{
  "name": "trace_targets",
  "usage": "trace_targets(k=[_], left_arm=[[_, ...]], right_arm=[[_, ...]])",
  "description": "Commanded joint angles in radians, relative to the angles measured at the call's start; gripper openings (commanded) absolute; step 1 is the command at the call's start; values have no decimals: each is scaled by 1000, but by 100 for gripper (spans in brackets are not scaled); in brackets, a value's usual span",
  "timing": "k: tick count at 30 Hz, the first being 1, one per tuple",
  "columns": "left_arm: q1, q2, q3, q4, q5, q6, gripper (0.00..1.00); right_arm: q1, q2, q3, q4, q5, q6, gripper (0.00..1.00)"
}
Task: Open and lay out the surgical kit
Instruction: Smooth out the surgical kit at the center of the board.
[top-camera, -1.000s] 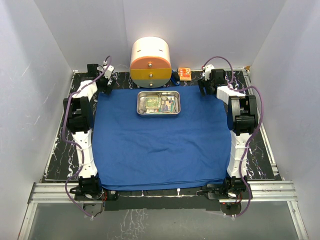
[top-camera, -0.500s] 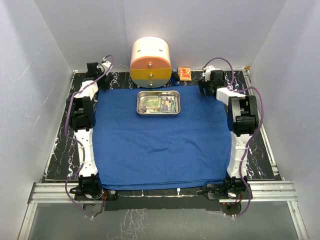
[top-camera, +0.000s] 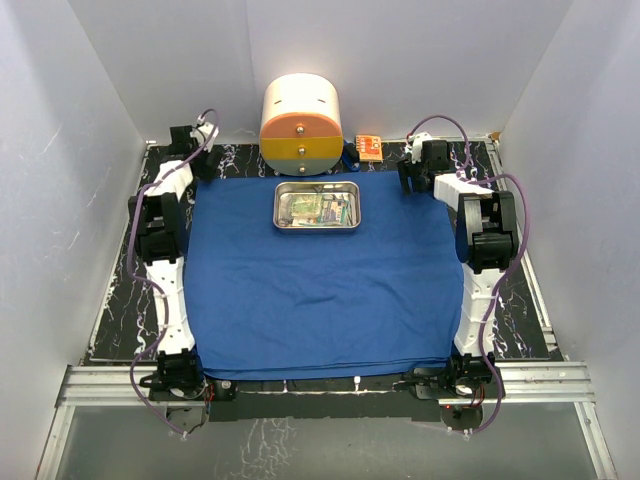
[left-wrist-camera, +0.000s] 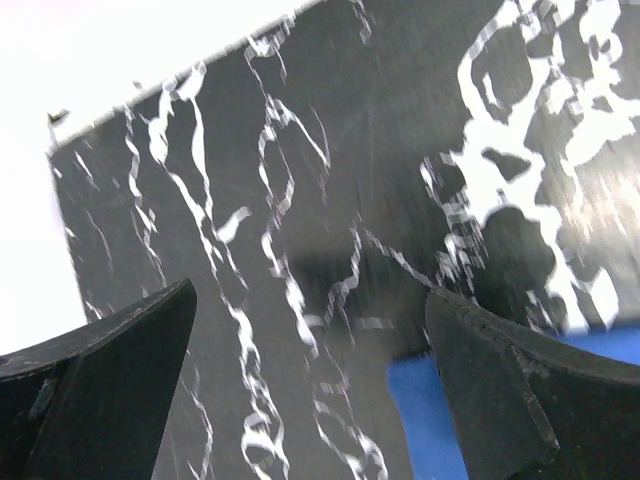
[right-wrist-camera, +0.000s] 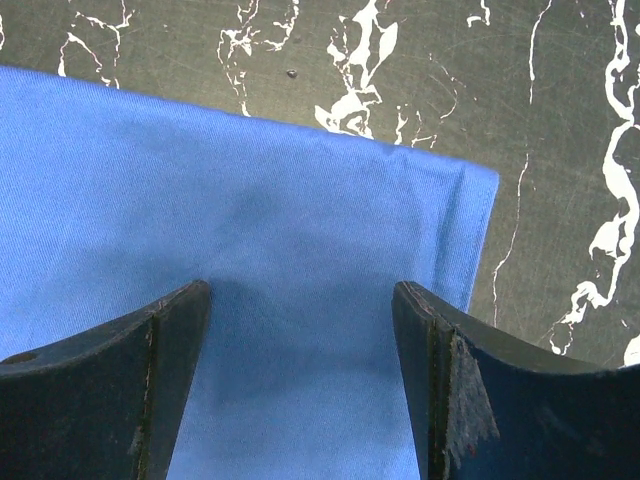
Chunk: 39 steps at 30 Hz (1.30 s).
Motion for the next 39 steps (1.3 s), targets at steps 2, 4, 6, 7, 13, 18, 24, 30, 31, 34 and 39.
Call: trace_targets(k=[2,4,6,7,13,18,24,30,31,34,39], left_arm=[[7,-213,-127,-107,82,-109,98],[8,-264,-179,-120,112,-127,98],[8,-307,-229,-122,124,-147,97],[12,-326,-254,-112,127,-156,97],[39,-398,-338,-22,125,-246,97],[55,-440,-381,43,152,-324,97],[56,-455,-428,5,260,-390,97],[56,-430,-475,-31,337,-423,95],[57,-424,-477,-35,345,-428,95],[57,-396,-458,-62,368,-435,93],[61,-328,-396,-115,402,-441,89]], right_arm=[[0,-1,16,-122,-5,4,73],[0,-2,18,-127,-10,8,73],[0,-4,22,-128,-16,14,73],[-1,-3,24,-128,-17,18,73],[0,21,65,-157,-26,34,73],[0,23,76,-171,-32,35,73],[0,11,78,-172,-58,46,73],[1,7,82,-171,-90,69,73],[1,3,81,-170,-100,74,73],[1,-8,63,-157,-116,82,72],[1,-7,49,-148,-124,91,72]])
